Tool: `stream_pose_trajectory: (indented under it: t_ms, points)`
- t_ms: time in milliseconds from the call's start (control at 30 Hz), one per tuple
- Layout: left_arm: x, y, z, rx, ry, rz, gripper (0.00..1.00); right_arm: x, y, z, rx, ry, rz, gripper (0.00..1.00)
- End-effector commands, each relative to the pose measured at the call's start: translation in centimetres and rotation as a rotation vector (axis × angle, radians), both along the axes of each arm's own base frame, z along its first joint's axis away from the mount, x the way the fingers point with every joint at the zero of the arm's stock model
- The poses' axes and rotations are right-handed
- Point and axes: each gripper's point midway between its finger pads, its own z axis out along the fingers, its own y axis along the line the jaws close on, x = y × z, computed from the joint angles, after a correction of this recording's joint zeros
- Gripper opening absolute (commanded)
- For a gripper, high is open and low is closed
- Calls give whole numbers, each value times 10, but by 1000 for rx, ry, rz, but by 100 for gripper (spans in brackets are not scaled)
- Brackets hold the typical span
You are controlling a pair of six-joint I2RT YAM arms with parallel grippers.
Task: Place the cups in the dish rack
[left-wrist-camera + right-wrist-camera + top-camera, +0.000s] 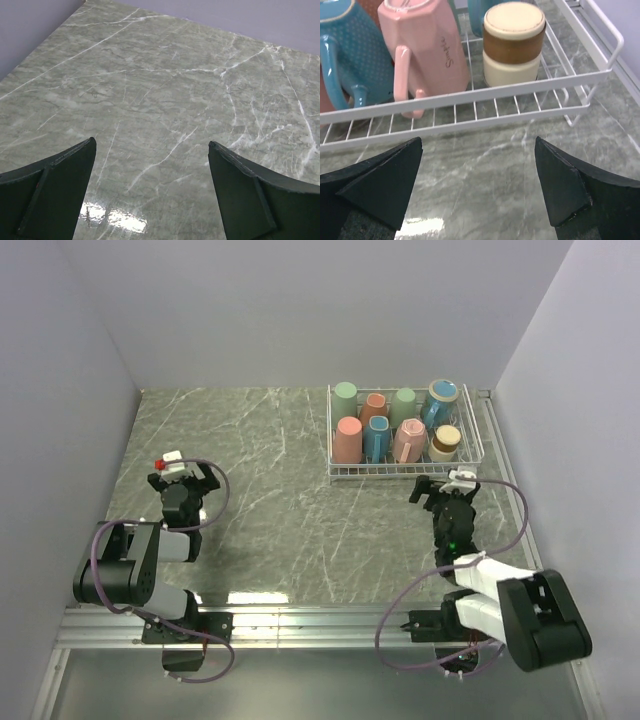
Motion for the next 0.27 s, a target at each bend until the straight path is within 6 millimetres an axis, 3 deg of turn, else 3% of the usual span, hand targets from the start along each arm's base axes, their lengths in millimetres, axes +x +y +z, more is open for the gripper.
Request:
stream_pose_trajectory:
  t_ms: [0, 67, 100, 133, 233]
  points:
    - [4, -3, 15, -2, -59, -19, 100, 20, -8, 45, 9, -174, -17, 100]
    - [5, -2, 15, -3, -58, -18, 99, 24, -20, 31, 30, -164, -39, 100]
    - [6, -2, 15, -3, -58, -18, 99, 29, -24, 36, 39, -192, -58, 100]
    - [5, -3, 14, -3, -55, -19, 99, 38, -25, 26, 44, -104, -69, 100]
    - [3, -3, 15, 0, -63, -21, 99, 37, -24, 26, 45, -114, -55, 100]
